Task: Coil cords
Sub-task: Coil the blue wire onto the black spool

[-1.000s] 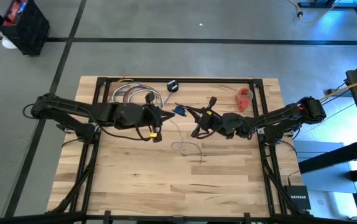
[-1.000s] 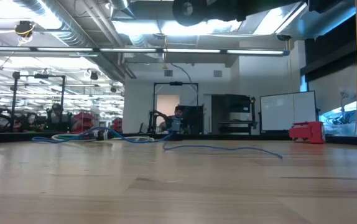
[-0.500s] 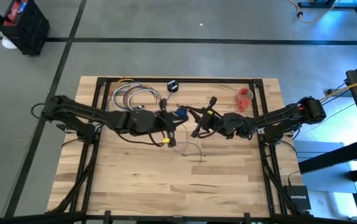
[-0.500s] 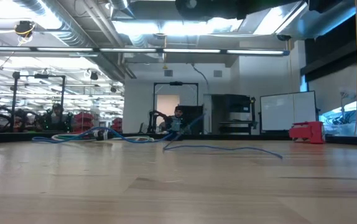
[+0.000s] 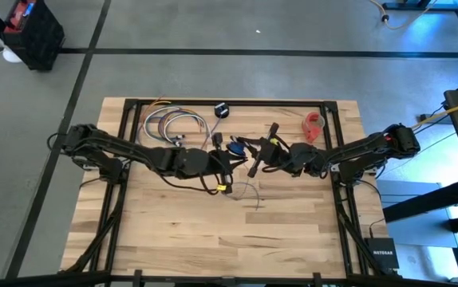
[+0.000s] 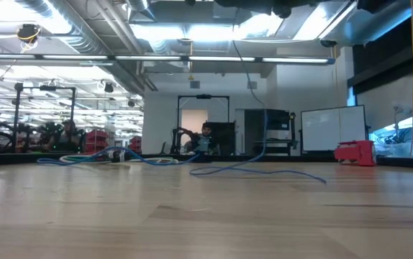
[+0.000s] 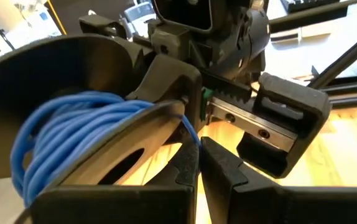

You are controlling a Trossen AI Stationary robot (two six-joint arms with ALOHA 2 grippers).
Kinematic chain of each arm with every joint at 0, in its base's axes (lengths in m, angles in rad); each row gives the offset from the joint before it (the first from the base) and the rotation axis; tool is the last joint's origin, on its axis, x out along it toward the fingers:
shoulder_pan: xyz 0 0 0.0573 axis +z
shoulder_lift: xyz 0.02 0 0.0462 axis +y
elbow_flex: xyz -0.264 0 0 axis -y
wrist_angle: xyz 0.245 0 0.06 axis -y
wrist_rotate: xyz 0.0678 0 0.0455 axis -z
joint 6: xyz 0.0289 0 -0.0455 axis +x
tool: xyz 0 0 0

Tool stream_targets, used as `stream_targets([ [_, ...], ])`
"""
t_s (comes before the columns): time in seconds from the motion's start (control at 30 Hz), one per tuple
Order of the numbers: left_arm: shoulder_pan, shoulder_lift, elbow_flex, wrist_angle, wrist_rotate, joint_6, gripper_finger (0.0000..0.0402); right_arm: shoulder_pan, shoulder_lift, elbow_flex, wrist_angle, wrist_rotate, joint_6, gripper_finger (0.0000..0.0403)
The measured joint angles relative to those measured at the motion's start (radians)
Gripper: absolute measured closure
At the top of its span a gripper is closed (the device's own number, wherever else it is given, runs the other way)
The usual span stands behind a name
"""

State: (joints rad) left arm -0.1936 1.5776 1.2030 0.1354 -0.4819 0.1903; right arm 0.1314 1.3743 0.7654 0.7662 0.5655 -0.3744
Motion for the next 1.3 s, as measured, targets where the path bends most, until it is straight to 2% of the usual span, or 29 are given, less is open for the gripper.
stream_targets([
  [0.33, -0.005, -0.002, -0.002, -0.055, 0.000, 0.005, 0.0396, 0.015, -0.004, 0.000, 0.008, 0.003, -0.020, 0.0402],
  [0.73, -0.003, -0.013, -0.004, -0.043, -0.021, 0.141, 0.0392, 0.033, -0.024, 0.000, 0.018, -0.011, -0.019, 0.0402],
  [0.83, -0.003, -0.014, -0.011, -0.065, -0.040, 0.163, 0.0367, 0.033, -0.033, 0.007, 0.049, -0.019, -0.006, 0.0402],
  [0.97, -0.003, -0.018, 0.003, -0.042, -0.044, 0.161, 0.0314, 0.033, -0.029, 0.006, 0.026, -0.044, 0.004, 0.0402],
  [1.07, -0.010, -0.020, 0.011, -0.086, -0.046, 0.159, 0.0282, 0.033, -0.029, 0.005, 0.029, -0.063, 0.011, 0.0402],
  [1.17, -0.028, -0.021, 0.011, -0.192, -0.058, 0.135, 0.0266, 0.033, -0.029, 0.005, 0.017, -0.065, 0.011, 0.0402],
  [1.3, -0.065, -0.044, 0.014, -0.292, -0.160, 0.101, 0.0261, 0.033, -0.028, 0.005, 0.000, -0.069, 0.011, 0.0402],
])
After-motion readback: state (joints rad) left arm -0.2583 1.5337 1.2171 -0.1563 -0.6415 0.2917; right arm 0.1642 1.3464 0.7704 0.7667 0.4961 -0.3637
